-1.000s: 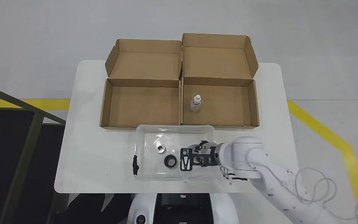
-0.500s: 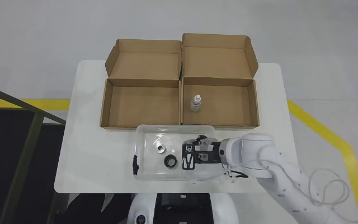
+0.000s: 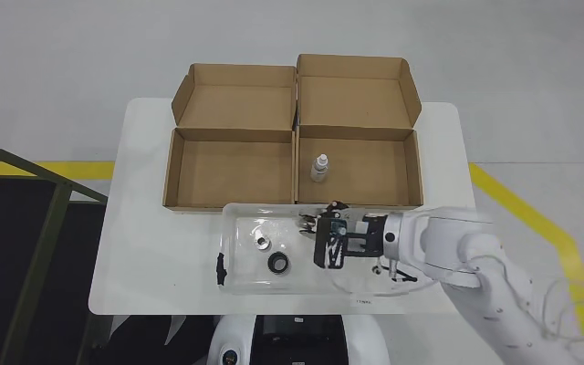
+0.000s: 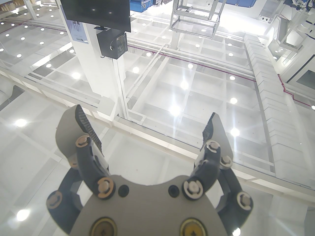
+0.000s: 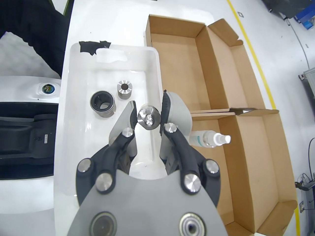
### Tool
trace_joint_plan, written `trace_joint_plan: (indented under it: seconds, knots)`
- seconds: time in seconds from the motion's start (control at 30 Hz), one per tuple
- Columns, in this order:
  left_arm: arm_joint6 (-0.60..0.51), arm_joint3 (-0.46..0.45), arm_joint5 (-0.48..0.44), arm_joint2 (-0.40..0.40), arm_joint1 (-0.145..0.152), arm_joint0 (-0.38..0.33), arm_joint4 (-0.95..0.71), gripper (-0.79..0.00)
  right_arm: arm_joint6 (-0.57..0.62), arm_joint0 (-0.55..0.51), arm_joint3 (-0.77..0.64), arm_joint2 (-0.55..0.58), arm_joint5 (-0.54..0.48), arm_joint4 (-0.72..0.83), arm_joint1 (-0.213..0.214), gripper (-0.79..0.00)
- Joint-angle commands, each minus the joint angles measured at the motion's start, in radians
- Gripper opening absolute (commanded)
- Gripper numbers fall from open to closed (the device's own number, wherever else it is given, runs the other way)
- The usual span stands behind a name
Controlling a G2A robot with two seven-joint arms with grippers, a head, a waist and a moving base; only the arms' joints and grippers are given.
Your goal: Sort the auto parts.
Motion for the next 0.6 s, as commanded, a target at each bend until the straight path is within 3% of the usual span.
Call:
trace_joint_plan:
  seconds: [0.0, 0.57]
  knots:
    - [0.0, 0.0, 0.0, 0.0, 0.0, 0.0, 0.0, 0.0, -0.014, -0.003, -0.018, 0.02, 0.006, -0.006, 0.003, -0.785]
    - [0.0, 0.0, 0.0, 0.0, 0.0, 0.0, 0.0, 0.0, -0.162, 0.005, -0.033, 0.124, 0.008, 0.029, 0.014, -0.785]
